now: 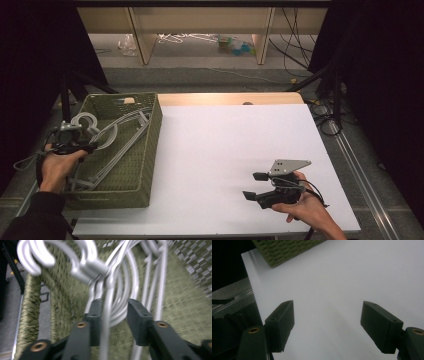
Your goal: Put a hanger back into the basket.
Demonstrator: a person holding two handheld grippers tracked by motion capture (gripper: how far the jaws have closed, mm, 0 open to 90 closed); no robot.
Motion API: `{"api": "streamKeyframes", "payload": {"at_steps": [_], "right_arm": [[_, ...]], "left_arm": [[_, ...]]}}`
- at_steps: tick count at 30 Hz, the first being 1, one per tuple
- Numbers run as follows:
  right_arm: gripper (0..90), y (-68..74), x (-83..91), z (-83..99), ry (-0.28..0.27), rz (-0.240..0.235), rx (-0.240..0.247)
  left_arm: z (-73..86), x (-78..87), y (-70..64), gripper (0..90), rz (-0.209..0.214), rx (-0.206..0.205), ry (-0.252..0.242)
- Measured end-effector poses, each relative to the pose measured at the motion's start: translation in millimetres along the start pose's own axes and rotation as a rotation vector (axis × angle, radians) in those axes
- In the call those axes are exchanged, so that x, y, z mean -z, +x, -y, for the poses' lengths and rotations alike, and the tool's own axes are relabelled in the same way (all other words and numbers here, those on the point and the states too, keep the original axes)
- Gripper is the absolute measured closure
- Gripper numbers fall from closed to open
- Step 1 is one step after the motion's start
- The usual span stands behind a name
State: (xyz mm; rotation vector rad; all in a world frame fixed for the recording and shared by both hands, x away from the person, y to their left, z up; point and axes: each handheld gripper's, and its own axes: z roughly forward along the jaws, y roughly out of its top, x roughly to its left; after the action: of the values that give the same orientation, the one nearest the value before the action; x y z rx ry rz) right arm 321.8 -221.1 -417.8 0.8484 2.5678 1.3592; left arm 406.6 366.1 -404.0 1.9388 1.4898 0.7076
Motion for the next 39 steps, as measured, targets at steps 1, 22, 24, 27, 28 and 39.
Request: {"api": "streamKeyframes", "payload": {"at_steps": [1,22,24,27,28,39], "right_arm": [[28.2,-0.6,0.1,-0.2,-0.004,0.003,-0.005],[25.1,-0.7,-4.4,0.5,-0.121,0.050,-0.037],[24.9,-0.2,-4.7,0.7,-0.115,0.051,-0.038],[24.7,-0.6,-3.8,1.2,-0.121,0.059,-0.047],[24.4,-1.2,-4.0,1.3,-0.123,0.048,-0.055],[21.8,0.5,-4.0,3.1,-0.165,0.046,-0.073]], "left_arm": [[-0.5,4.1,-3.2,57.9,0.006,0.018,-0.026],[10.2,83.3,-106.3,23.9,0.248,-0.094,-0.327],[14.6,90.6,-116.1,22.9,0.255,-0.096,-0.332],[24.0,93.0,-133.7,22.3,0.345,-0.054,-0.359],[26.3,91.9,-139.4,22.5,0.376,-0.066,-0.362],[38.8,68.4,-197.8,19.3,0.455,-0.183,-0.402]]}}
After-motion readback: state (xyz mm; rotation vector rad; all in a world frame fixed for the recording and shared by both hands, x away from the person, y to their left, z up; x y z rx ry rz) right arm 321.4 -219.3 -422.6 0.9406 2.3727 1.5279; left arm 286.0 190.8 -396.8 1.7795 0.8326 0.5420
